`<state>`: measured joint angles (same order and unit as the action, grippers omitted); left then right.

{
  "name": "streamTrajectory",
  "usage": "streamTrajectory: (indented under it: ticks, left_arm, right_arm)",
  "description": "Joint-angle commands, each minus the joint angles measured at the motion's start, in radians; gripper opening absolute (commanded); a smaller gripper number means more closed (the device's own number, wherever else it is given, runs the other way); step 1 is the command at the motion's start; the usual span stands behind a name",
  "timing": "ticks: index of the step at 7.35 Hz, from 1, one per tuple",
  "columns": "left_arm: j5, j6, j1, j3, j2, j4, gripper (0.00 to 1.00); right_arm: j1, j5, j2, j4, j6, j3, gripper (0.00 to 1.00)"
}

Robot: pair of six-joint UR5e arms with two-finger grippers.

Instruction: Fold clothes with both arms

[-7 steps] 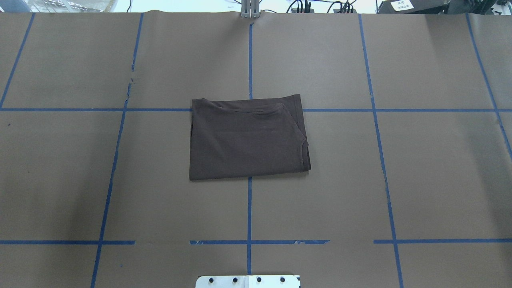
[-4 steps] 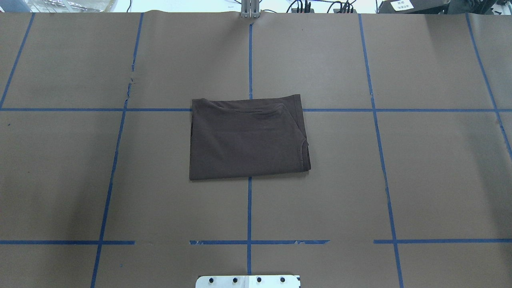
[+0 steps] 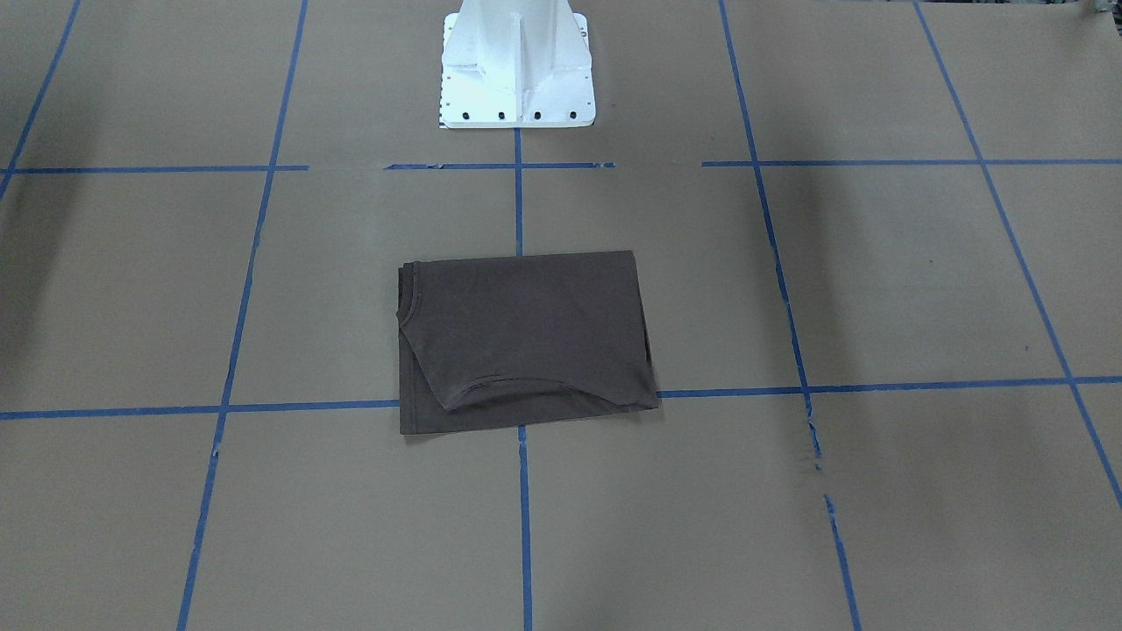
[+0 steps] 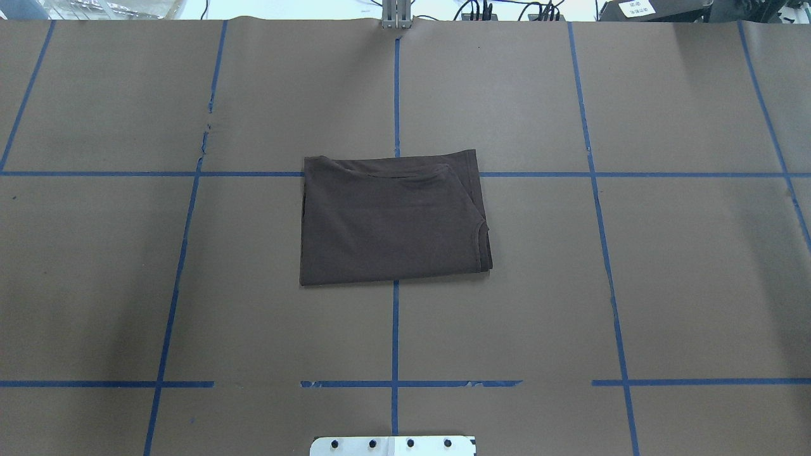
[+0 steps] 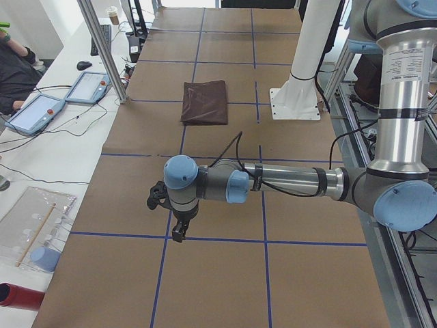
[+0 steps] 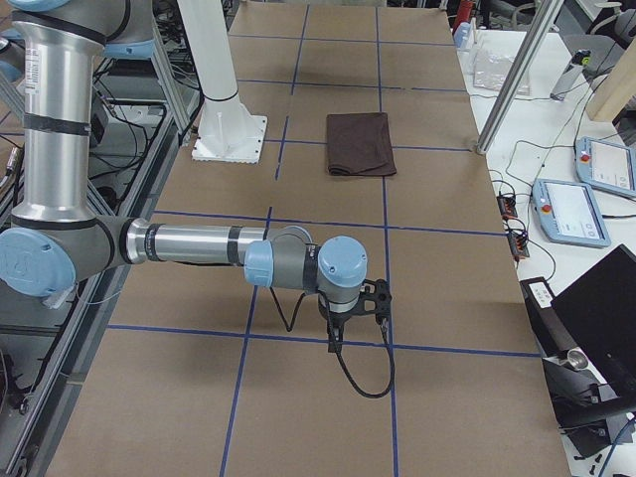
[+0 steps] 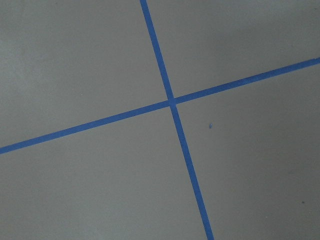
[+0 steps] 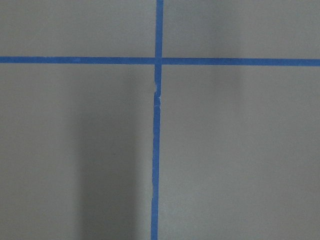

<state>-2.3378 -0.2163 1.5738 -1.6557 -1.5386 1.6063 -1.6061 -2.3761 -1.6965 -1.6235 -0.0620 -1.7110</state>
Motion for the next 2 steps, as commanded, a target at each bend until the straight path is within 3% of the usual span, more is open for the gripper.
streamTrajectory:
  ticks: [1,2]
  left_arm:
    - [0.000,0.000,0.000,0.001,0.000,0.001,1.00]
    - [0.000,0.000,0.000,0.001,-0.002,0.001,1.00]
  right_arm:
    - [0.000,0.000,0.000,-0.001,-0.001,0.002,1.00]
    - [0.000,-0.002,0.000,-0.001,0.001,0.002,1.00]
